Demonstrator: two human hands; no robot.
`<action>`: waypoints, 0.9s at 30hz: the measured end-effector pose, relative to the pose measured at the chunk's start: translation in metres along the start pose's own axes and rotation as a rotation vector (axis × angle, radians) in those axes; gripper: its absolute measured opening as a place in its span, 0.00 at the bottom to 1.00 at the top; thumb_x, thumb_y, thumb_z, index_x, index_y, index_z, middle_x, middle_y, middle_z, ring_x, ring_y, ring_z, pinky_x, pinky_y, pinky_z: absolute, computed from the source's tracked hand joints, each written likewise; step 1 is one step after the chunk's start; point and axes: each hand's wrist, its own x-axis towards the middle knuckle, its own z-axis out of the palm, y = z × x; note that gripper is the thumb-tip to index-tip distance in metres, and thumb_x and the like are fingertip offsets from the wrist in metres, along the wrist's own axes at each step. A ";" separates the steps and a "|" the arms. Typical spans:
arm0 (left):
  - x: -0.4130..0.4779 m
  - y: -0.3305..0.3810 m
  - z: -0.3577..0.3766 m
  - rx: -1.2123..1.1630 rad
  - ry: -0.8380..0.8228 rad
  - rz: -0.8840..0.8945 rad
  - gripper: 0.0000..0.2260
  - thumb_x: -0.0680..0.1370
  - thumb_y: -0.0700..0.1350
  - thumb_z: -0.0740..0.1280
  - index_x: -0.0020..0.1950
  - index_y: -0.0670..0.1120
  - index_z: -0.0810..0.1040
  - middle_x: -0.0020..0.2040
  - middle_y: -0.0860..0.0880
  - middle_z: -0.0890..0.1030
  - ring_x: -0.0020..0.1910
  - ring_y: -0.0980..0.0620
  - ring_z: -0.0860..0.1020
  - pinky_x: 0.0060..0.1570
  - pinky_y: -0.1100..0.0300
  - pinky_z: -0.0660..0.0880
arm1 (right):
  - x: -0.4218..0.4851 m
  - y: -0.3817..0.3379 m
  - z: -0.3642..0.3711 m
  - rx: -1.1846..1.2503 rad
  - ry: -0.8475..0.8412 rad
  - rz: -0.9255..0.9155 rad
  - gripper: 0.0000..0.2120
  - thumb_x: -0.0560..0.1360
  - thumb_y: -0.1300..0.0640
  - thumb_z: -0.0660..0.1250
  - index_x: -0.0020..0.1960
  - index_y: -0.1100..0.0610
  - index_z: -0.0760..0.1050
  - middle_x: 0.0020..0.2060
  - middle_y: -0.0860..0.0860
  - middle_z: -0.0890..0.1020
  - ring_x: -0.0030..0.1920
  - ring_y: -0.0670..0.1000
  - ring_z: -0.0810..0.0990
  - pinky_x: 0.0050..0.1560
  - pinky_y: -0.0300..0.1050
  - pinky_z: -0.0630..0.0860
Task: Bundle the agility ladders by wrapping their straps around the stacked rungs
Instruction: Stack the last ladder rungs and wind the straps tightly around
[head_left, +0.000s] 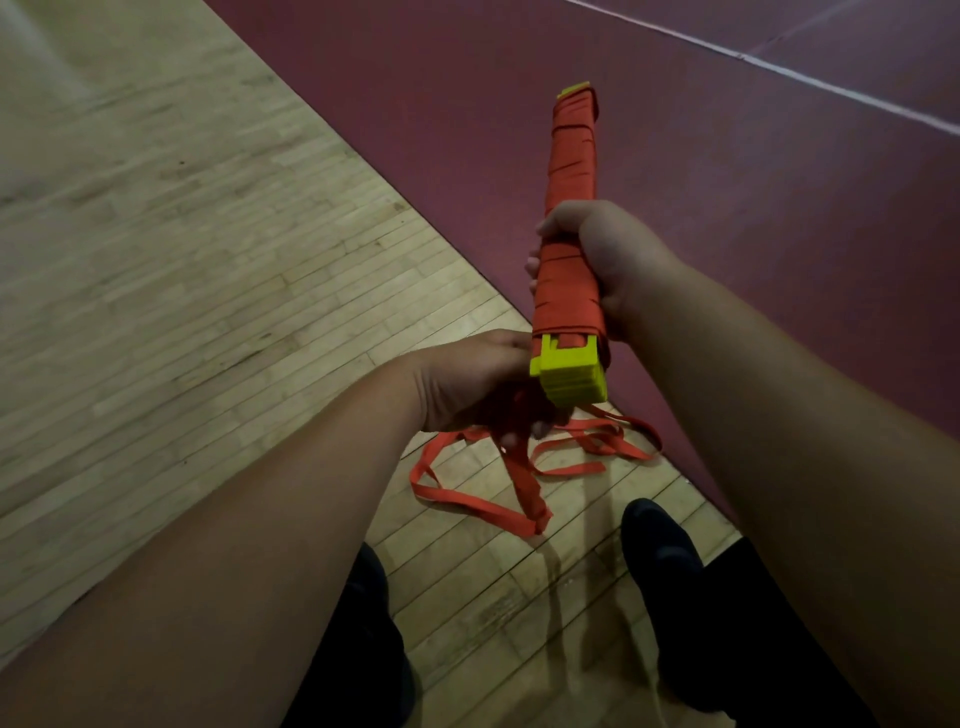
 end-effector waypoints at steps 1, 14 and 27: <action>-0.002 0.003 -0.002 0.043 0.021 -0.015 0.07 0.83 0.46 0.64 0.57 0.44 0.78 0.40 0.45 0.83 0.33 0.49 0.81 0.28 0.61 0.76 | 0.000 0.000 -0.001 -0.023 0.000 0.002 0.03 0.79 0.63 0.67 0.52 0.60 0.76 0.36 0.54 0.81 0.31 0.51 0.83 0.32 0.45 0.82; -0.007 0.030 0.020 0.767 0.378 -0.271 0.31 0.74 0.77 0.67 0.47 0.49 0.83 0.38 0.49 0.84 0.35 0.51 0.82 0.39 0.56 0.78 | 0.005 0.016 0.002 -0.310 0.254 -0.229 0.17 0.77 0.61 0.70 0.62 0.56 0.69 0.46 0.60 0.84 0.34 0.56 0.87 0.37 0.58 0.87; -0.027 0.022 0.001 0.429 0.133 -0.017 0.19 0.76 0.61 0.77 0.57 0.48 0.81 0.46 0.52 0.85 0.45 0.54 0.83 0.51 0.57 0.82 | -0.012 0.005 -0.002 0.321 -0.235 -0.125 0.14 0.79 0.46 0.71 0.57 0.55 0.76 0.37 0.49 0.80 0.33 0.48 0.80 0.37 0.44 0.78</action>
